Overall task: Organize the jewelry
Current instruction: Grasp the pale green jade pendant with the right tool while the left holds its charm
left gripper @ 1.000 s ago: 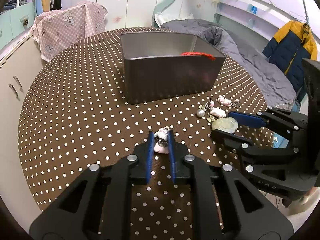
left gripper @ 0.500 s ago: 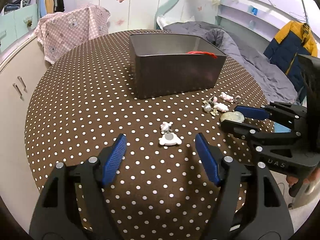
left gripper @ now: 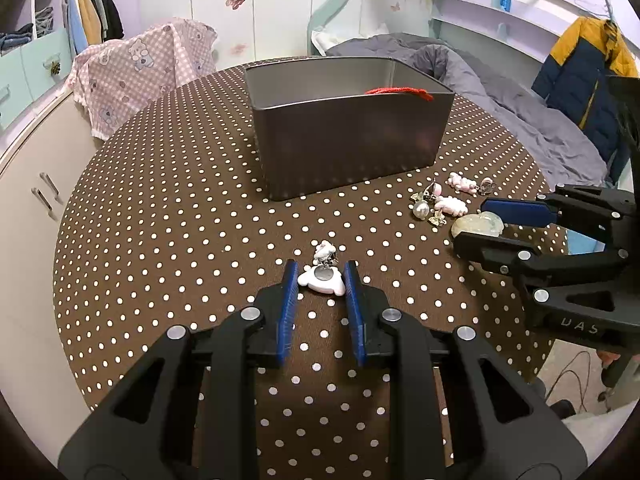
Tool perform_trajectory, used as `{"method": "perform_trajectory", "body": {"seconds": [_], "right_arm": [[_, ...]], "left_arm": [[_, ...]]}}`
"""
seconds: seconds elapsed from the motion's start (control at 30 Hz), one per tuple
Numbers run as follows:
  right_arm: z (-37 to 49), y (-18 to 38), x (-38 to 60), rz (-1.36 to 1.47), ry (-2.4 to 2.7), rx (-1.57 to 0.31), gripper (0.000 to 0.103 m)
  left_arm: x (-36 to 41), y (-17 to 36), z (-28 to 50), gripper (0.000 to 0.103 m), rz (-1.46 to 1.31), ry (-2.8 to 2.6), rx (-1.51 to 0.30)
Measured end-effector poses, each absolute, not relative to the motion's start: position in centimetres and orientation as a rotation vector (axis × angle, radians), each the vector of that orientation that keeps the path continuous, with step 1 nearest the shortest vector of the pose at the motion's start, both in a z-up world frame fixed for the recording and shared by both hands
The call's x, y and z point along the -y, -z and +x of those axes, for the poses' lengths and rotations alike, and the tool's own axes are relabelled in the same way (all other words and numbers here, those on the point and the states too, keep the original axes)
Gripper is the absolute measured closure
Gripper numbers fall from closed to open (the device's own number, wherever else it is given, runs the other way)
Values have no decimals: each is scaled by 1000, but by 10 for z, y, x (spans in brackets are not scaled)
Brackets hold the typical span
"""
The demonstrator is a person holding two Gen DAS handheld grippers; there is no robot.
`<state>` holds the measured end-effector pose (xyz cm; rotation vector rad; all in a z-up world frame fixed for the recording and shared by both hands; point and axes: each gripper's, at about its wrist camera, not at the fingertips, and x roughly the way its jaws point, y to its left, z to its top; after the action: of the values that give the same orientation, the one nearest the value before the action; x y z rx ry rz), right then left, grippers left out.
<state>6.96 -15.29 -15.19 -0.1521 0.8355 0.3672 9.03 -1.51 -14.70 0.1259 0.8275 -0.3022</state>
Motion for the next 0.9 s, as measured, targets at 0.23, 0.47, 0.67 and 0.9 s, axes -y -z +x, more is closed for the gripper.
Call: {"method": "perform_trajectory", "body": {"seconds": [0.23,0.47,0.67,0.9], "right_arm": [[70,143,154,-147,-371,-815,62],[72,134,155,-148,-361,-788,62],[78,122,157,-154,-352,-744,62],[91,113,152,-150,-372,-712,62]], "left_arm": [[10,144,88,80,114,296,-818],[4,133,90,80,98,290,-785],[4,116,96,80,92,286,-738],[9,102,106,80,84,296,-698]]}}
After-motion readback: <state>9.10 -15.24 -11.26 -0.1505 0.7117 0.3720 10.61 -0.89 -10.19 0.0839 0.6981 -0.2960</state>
